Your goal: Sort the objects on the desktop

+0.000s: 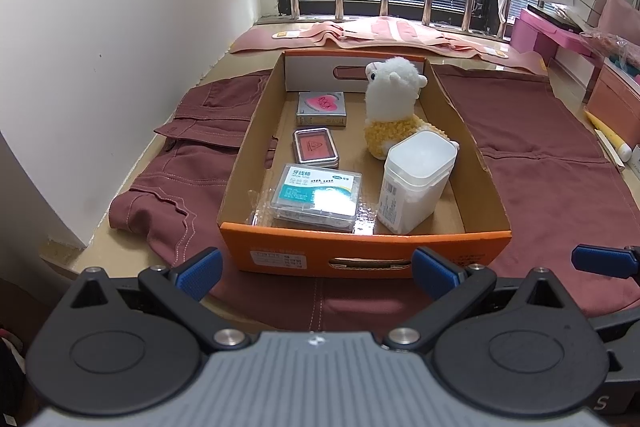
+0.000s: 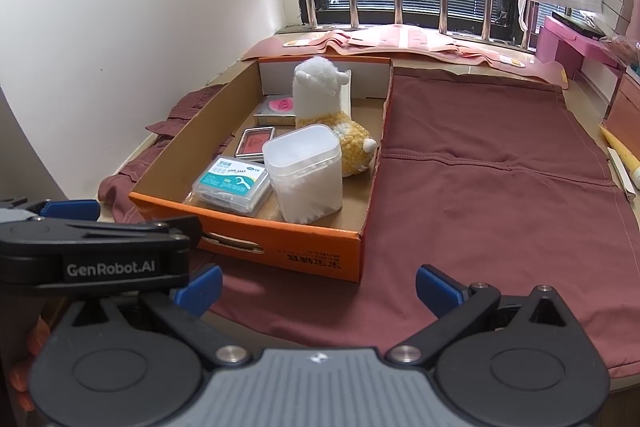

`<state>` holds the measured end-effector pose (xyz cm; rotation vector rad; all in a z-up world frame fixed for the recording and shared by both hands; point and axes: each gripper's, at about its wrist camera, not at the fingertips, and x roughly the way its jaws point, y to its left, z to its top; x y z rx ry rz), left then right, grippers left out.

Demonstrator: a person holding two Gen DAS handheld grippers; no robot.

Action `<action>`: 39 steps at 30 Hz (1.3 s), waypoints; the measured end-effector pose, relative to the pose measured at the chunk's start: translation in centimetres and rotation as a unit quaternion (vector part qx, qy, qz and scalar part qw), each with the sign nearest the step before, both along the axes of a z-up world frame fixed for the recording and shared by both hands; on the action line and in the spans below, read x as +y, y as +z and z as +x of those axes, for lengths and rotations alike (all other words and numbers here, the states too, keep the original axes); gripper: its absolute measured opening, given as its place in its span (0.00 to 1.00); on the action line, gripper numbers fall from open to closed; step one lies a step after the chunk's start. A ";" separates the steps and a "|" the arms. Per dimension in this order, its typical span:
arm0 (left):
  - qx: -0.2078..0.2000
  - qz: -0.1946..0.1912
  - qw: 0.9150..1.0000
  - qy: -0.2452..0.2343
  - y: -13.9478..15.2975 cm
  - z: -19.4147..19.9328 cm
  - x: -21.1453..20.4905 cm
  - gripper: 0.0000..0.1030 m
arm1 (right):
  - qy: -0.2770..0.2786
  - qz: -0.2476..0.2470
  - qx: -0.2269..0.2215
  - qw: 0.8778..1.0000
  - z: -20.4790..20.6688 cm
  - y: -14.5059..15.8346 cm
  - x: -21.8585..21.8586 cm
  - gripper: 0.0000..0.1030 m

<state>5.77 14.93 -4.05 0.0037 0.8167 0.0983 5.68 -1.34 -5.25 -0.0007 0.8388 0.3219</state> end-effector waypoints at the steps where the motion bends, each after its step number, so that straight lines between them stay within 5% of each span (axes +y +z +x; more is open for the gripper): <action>1: 0.000 -0.001 1.000 0.000 0.0 0.0 0.0 1.00 | 0.000 0.000 0.000 1.000 0.0 0.0 0.0 1.00; 39: -0.001 0.003 1.000 -0.002 0.1 0.1 -0.3 1.00 | -0.002 0.003 -0.002 1.000 0.0 0.0 -0.4 1.00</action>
